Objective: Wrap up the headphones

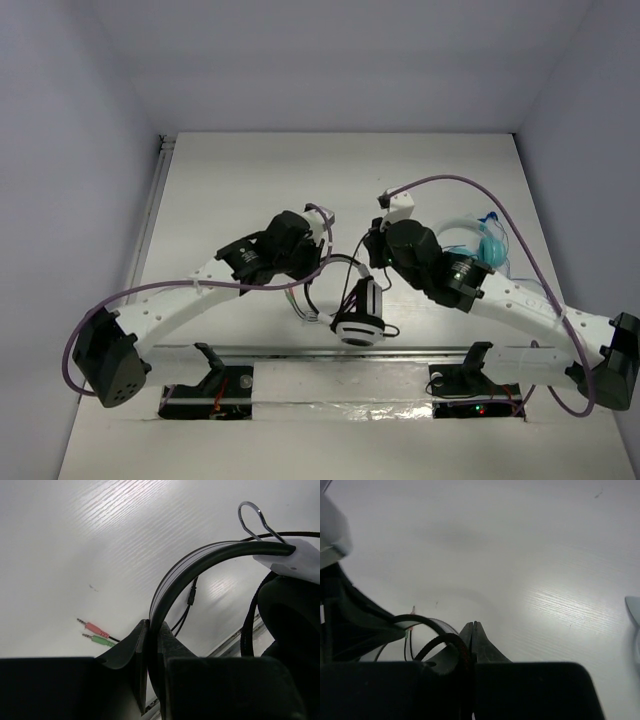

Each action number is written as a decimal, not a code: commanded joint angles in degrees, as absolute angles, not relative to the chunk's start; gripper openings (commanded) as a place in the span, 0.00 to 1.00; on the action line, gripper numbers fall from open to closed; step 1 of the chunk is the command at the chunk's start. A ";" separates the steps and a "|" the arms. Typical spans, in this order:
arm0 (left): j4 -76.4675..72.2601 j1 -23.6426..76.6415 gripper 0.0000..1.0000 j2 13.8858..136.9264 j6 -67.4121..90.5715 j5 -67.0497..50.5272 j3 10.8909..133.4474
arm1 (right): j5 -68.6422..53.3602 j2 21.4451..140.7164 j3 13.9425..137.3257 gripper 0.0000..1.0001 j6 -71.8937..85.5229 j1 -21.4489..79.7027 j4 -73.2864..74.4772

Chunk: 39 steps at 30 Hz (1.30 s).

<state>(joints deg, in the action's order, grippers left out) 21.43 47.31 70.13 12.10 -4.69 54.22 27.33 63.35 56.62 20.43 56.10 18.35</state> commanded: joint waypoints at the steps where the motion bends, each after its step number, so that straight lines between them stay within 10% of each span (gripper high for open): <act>1: 16.52 47.72 0.00 65.22 13.89 -10.18 54.23 | 28.65 60.39 53.10 0.00 23.63 52.83 12.67; 17: 13.80 37.79 0.00 57.57 16.17 -20.56 61.96 | 6.88 60.11 35.08 0.15 31.64 43.15 -17.43; 39: 9.49 32.52 0.00 57.66 27.86 -15.91 76.55 | -16.61 95.97 34.45 0.38 37.53 40.78 -60.64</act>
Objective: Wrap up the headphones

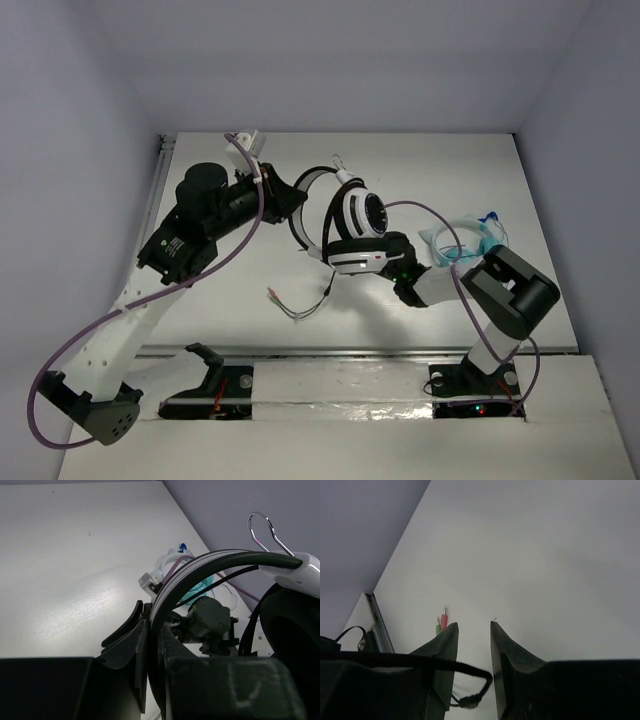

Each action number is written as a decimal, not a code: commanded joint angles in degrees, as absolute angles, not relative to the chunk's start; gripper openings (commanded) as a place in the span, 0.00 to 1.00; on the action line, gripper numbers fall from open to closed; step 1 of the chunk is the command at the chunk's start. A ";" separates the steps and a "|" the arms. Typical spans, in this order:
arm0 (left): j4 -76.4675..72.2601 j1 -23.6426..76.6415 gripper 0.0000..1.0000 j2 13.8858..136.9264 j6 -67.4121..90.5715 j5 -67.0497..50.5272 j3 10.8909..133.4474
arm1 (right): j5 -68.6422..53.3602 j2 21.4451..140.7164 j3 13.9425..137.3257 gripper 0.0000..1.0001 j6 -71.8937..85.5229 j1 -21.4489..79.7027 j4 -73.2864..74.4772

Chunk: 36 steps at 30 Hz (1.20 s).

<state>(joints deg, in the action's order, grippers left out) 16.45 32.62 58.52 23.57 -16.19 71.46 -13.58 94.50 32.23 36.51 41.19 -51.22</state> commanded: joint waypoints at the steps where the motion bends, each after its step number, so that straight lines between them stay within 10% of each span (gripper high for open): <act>1: 9.49 32.52 0.00 57.83 28.04 -15.39 77.68 | -17.39 97.63 34.98 0.38 38.23 40.78 -61.08; 22: 7.65 32.52 0.00 61.52 29.97 -6.87 80.51 | -20.48 111.97 38.41 0.38 44.73 44.55 -72.24; 29: 3.08 32.52 0.00 61.35 32.78 9.02 75.42 | -16.09 109.52 34.73 0.00 48.95 50.78 -72.25; 36: 0.35 32.52 0.00 61.87 34.10 22.84 69.79 | -8.01 99.78 31.65 0.00 47.64 60.27 -55.68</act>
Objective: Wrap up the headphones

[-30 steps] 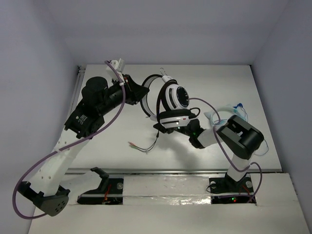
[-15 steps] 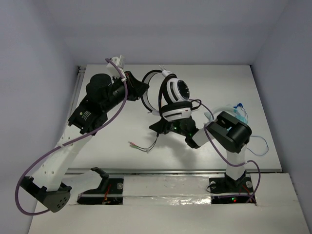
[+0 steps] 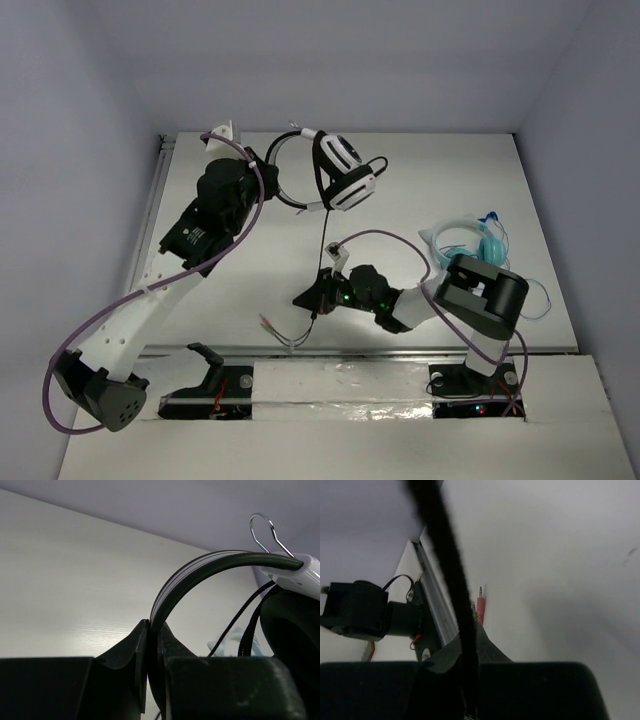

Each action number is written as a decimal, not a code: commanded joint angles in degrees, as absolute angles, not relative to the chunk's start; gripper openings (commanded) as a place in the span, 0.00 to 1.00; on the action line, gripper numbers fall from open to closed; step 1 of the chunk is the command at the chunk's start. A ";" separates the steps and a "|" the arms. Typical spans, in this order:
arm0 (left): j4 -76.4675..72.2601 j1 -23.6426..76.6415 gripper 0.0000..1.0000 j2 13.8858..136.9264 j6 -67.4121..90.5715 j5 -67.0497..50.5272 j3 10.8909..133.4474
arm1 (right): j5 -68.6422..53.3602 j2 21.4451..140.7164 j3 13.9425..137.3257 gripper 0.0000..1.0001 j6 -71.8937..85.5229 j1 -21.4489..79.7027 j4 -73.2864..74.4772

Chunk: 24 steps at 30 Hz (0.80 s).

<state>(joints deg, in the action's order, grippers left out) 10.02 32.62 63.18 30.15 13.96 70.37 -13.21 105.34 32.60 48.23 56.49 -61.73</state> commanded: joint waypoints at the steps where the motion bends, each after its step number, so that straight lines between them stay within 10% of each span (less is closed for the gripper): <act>1: 0.35 32.52 0.00 62.22 33.23 24.42 69.09 | -7.13 98.10 31.55 0.00 46.85 61.25 -53.20; 12: 4.65 32.52 0.00 67.23 31.02 35.59 65.04 | 2.80 69.98 40.50 0.00 37.89 71.28 2.21; 24: 3.95 37.52 0.00 68.90 33.31 35.33 50.28 | 13.96 60.47 56.59 0.00 30.59 71.81 25.83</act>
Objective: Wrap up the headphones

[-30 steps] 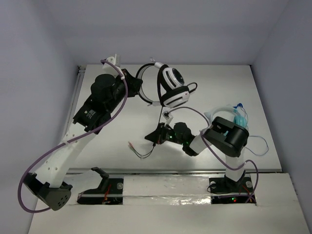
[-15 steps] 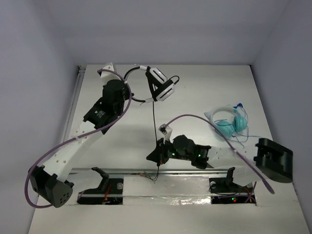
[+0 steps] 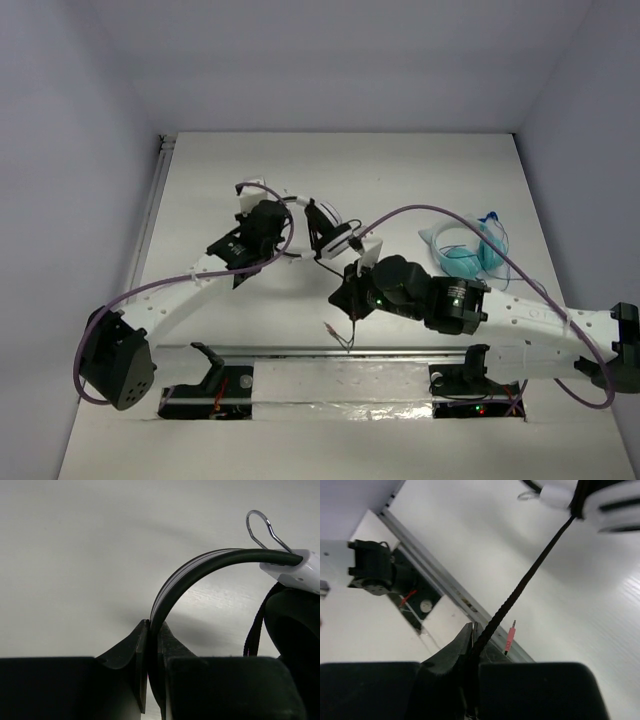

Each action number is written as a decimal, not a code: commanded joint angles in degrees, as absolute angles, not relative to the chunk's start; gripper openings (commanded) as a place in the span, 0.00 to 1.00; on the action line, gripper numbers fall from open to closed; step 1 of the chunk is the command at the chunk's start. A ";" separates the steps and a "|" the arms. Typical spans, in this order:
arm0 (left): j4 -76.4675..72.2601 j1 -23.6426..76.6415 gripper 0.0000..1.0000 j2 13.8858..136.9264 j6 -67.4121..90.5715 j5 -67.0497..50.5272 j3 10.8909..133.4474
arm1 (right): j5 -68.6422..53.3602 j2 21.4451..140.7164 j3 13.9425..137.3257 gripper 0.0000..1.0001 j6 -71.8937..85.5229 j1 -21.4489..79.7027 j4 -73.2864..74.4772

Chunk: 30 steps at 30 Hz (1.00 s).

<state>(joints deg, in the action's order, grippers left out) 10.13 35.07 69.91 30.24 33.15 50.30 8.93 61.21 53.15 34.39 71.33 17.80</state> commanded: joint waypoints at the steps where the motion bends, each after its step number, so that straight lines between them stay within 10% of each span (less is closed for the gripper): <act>1: 4.91 39.53 0.00 69.17 33.83 35.33 49.23 | 15.02 60.73 58.08 0.00 29.45 71.81 26.54; 20: 18.53 49.31 0.00 67.50 28.04 19.51 48.42 | 39.36 69.34 66.71 0.00 19.77 62.32 37.52; 30: 18.37 49.31 0.00 67.59 21.27 11.00 50.27 | 43.23 76.55 67.68 0.23 18.81 54.68 29.28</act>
